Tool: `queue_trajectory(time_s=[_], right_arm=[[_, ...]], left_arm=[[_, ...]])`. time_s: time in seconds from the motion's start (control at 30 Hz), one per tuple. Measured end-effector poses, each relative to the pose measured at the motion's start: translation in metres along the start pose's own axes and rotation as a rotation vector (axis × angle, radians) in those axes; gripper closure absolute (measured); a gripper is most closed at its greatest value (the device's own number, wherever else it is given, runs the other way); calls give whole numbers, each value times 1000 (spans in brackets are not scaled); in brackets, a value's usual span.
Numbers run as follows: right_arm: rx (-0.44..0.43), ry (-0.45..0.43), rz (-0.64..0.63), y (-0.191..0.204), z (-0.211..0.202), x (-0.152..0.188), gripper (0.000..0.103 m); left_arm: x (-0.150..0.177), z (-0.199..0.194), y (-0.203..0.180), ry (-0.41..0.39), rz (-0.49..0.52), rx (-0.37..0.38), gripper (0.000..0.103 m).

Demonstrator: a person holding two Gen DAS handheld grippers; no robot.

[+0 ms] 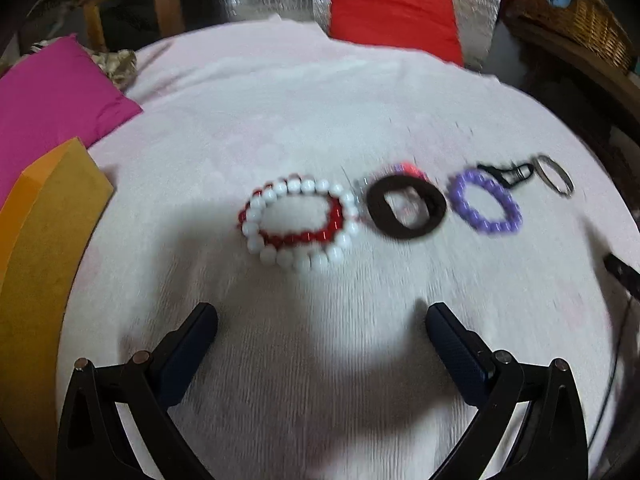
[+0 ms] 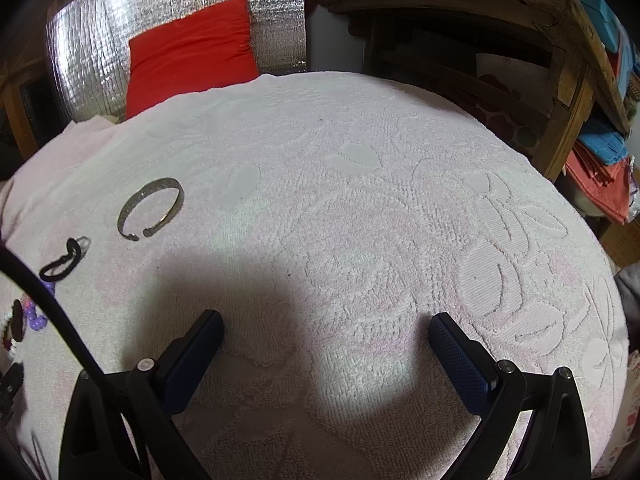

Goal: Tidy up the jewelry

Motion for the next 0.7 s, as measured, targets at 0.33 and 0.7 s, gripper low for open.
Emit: queue_trajectory(time_s=[0.33, 0.7], right_arm=[[-65, 182, -5, 3, -26, 17, 0], [-242, -237, -41, 28, -275, 14, 0]], left_arm=[[-3, -161, 16, -295, 54, -109, 0], [5, -254, 27, -408, 39, -90, 0]])
Point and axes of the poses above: each gripper's, at about its wrist camera, not at the fingertips, and z roughly the way its jaws point, y to its left, x to its underside, the point moved 9 cm from there along z, roughly the way its jaws point
